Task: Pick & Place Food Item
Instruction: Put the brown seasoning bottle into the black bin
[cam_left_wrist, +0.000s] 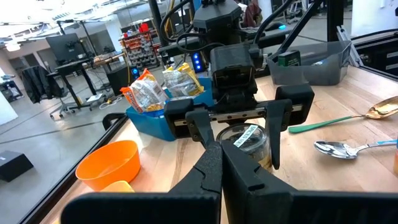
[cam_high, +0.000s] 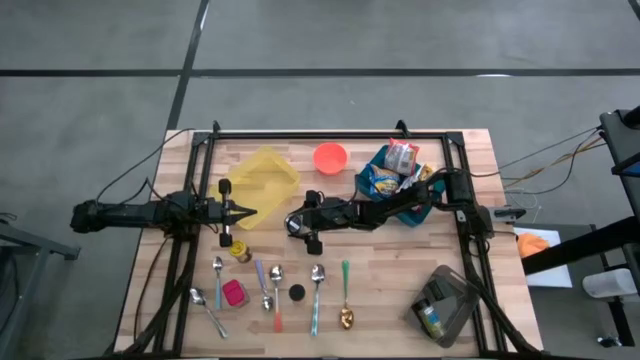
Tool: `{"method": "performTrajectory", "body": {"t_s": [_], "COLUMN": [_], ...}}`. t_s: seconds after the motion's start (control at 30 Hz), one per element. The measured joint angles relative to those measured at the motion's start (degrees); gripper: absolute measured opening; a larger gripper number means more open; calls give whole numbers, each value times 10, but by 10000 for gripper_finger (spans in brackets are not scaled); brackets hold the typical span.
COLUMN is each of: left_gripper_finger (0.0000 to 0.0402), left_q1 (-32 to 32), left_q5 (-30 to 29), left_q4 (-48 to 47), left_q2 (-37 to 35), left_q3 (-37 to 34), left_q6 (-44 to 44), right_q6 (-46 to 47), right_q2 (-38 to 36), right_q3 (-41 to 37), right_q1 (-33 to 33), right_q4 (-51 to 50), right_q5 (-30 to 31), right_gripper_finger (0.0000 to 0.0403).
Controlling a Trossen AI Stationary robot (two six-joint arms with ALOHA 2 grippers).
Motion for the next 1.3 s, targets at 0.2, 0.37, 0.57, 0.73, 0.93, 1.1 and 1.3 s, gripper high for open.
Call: {"method": "performTrajectory", "body": {"t_s": [0.2,0.37,0.57,0.73,0.93,1.1,1.3], "left_gripper_finger": [0,0,0,0,0,0,0], "left_q1": [0,0,0,0,0,0,0], "left_q5": [0,0,0,0,0,0,0], "left_q4": [0,0,0,0,0,0,0], "left_q2": [0,0,0,0,0,0,0], "left_q3": [0,0,0,0,0,0,0], "left_q6": [0,0,0,0,0,0,0], "right_q6": [2,2,3,4,19,75,185], "right_q2": [-5,-29,-96,-174,-271,-338,-403], "right_q3": [0,-1,-3,-7,-10,-10,-10], "right_q1": [0,0,6,20,50,86,134], "right_q4": [-5,-30,-125,-230,-369,-470,-590], "right_q5": [0,1,19,63,110,194,270], "right_gripper_finger": [276,280,279,275,288,275,275]}}
